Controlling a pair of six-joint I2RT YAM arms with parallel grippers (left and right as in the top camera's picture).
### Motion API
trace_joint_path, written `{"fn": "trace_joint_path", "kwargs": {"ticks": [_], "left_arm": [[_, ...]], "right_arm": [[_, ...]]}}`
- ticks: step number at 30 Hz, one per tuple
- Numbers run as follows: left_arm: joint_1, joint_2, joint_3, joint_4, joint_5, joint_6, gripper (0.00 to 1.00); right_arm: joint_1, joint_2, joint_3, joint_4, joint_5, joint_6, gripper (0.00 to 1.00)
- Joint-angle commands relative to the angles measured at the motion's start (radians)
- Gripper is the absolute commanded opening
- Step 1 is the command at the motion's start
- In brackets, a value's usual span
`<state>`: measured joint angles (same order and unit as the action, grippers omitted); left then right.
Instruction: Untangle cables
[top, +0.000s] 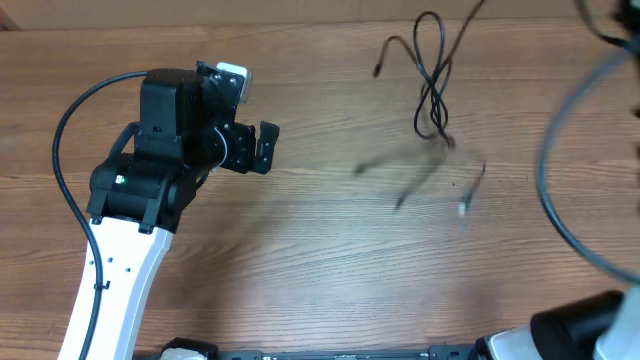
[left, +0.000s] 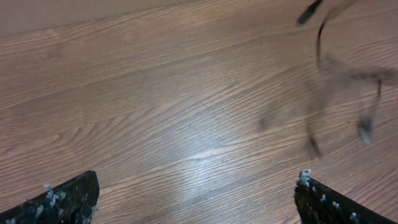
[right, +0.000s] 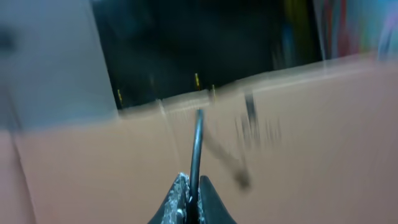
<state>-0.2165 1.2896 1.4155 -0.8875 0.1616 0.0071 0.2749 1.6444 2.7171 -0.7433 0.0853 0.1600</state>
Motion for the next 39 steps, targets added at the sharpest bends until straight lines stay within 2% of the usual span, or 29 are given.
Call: {"fn": "trace_joint_path", "kwargs": {"ticks": [1,3,6,10,13,16,21,25,30,33,36,39], "left_arm": [[-0.006,-0.013,0.009,0.002,0.013,0.019,1.0],[-0.006,-0.01,0.009,0.003,0.013,0.022,1.0],[-0.006,-0.001,0.009,0.001,0.011,0.055,1.0],[-0.006,0.024,0.007,0.0,0.012,0.064,1.0],[-0.006,0.061,0.007,-0.003,0.012,0.064,1.0],[-0.006,0.09,0.007,-0.006,0.017,0.057,1.0],[-0.007,0.119,0.007,0.003,0.024,0.057,1.0],[-0.007,0.138,0.007,0.06,0.036,0.057,1.0],[-0.007,0.156,0.007,0.158,0.156,0.058,1.0],[-0.007,0.168,0.007,0.206,0.239,0.064,1.0],[-0.008,0.209,0.007,0.304,0.399,0.069,1.0],[-0.014,0.267,0.007,0.43,0.626,0.096,1.0]], "right_arm": [[-0.002,-0.006,0.029,0.105,0.007,-0.028,0.04],[-0.002,-0.023,0.052,0.172,0.01,-0.039,0.04],[-0.002,-0.034,0.056,0.147,0.006,-0.037,0.04],[-0.002,0.011,0.019,-0.076,0.007,-0.034,0.04],[-0.001,0.112,-0.063,-0.388,0.008,0.0,0.04],[-0.002,0.204,-0.155,-0.517,0.039,-0.014,0.04],[0.001,0.275,-0.23,-0.487,0.101,-0.035,0.04],[0.009,0.233,-0.116,-0.388,0.1,-0.035,0.04],[0.009,0.169,0.14,-0.334,0.068,-0.035,0.04],[0.009,0.144,0.235,-0.339,0.068,-0.044,0.04],[0.009,0.113,0.256,-0.362,0.071,-0.073,0.04],[0.009,0.11,0.256,-0.399,0.071,-0.084,0.04]]}}
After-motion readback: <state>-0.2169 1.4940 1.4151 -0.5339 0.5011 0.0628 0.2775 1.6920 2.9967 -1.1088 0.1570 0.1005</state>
